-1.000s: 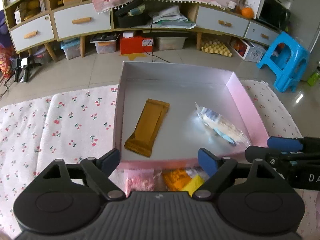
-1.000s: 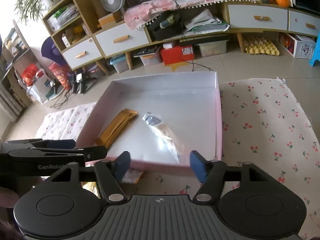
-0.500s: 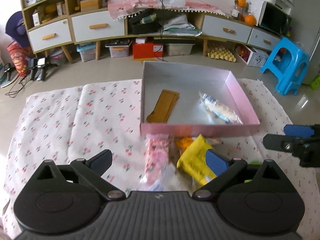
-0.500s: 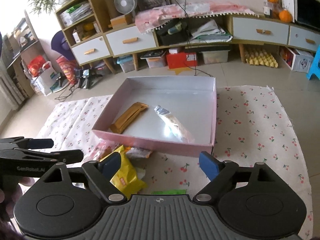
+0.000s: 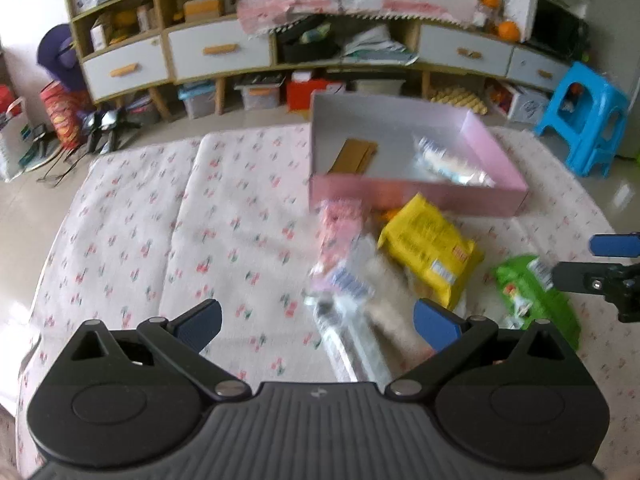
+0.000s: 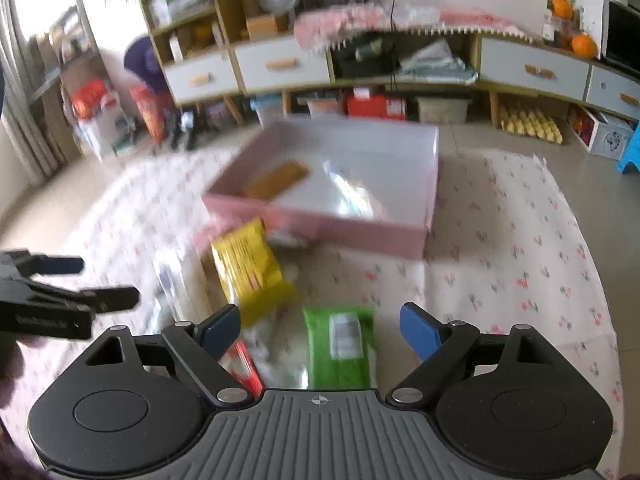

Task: Organize snacks
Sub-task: 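Grasp the white wrapped stick with the left gripper while the right gripper grasps the green bar, then lift and carry the white stick and green bar over the pink box, then open both grippers to release the white stick and green bar into the box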

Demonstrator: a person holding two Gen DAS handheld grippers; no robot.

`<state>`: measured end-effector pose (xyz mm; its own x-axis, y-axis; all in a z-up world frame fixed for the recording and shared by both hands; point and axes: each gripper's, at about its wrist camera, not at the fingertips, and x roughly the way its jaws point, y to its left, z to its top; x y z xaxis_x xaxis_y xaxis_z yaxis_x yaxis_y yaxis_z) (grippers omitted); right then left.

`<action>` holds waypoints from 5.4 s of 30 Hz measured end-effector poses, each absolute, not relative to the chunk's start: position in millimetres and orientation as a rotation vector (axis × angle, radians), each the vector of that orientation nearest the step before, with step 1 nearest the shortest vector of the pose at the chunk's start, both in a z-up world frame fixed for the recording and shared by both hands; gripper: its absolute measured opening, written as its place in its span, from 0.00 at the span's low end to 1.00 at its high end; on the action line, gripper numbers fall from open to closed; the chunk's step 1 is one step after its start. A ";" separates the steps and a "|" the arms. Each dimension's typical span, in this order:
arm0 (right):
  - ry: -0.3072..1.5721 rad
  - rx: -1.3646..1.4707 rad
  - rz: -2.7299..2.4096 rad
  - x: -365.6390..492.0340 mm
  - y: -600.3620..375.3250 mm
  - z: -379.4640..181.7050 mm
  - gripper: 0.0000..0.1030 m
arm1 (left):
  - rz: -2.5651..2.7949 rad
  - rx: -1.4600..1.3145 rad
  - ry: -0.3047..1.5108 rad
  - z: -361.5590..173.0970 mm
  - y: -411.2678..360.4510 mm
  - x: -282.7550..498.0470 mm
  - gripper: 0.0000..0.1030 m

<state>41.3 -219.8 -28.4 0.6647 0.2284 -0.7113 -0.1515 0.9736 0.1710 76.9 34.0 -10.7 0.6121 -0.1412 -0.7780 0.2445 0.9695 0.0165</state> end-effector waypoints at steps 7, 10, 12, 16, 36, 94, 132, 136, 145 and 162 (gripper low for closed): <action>0.892 0.003 0.206 27.4 -223.5 -49.3 0.86 | -0.203 0.158 0.925 -31.2 39.1 58.8 0.99; 0.940 -0.008 0.196 25.3 -224.8 -56.4 0.86 | -0.200 0.125 0.958 -36.9 43.2 56.9 0.99; 0.971 -0.011 0.190 25.3 -225.3 -61.4 0.86 | -0.202 0.089 0.979 -38.4 45.1 58.0 0.98; 1.027 0.014 0.165 27.7 -226.1 -69.2 0.86 | -0.207 0.040 0.997 -41.1 42.9 57.0 0.96; 1.080 0.118 0.103 48.2 -224.4 -83.3 0.86 | -0.189 0.038 1.028 -54.4 18.7 59.8 0.69; 0.930 0.306 0.132 58.7 -245.5 -30.2 0.43 | -0.177 -0.256 0.900 3.7 63.1 62.5 0.25; 0.817 0.572 0.054 187.9 -297.8 -31.4 0.43 | -0.302 -0.332 0.928 -29.7 -27.6 224.6 0.26; 0.810 0.586 0.056 196.9 -299.8 -38.2 0.43 | -0.283 -0.326 0.950 -38.2 -29.4 227.9 0.26; 0.802 0.594 0.055 210.5 -294.1 -51.2 0.43 | -0.287 -0.242 0.929 -35.6 -33.6 226.7 0.45; 0.733 0.626 0.119 205.8 -289.7 -44.6 0.58 | -0.287 -0.201 0.915 -26.1 -31.7 226.5 0.63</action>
